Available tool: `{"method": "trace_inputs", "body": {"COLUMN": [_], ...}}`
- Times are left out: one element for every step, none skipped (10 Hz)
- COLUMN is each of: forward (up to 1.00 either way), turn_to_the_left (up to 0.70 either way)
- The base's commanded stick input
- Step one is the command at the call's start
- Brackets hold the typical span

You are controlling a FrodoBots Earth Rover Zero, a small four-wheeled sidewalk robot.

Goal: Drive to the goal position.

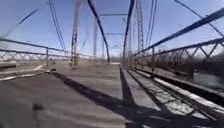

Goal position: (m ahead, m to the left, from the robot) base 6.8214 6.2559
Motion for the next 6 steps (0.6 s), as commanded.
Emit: {"method": "trace_inputs", "body": {"forward": [1.00,1.00,1.00,1.00,1.00,1.00], "turn_to_the_left": [0.00,0.00,0.00,0.00,0.00,0.00]}}
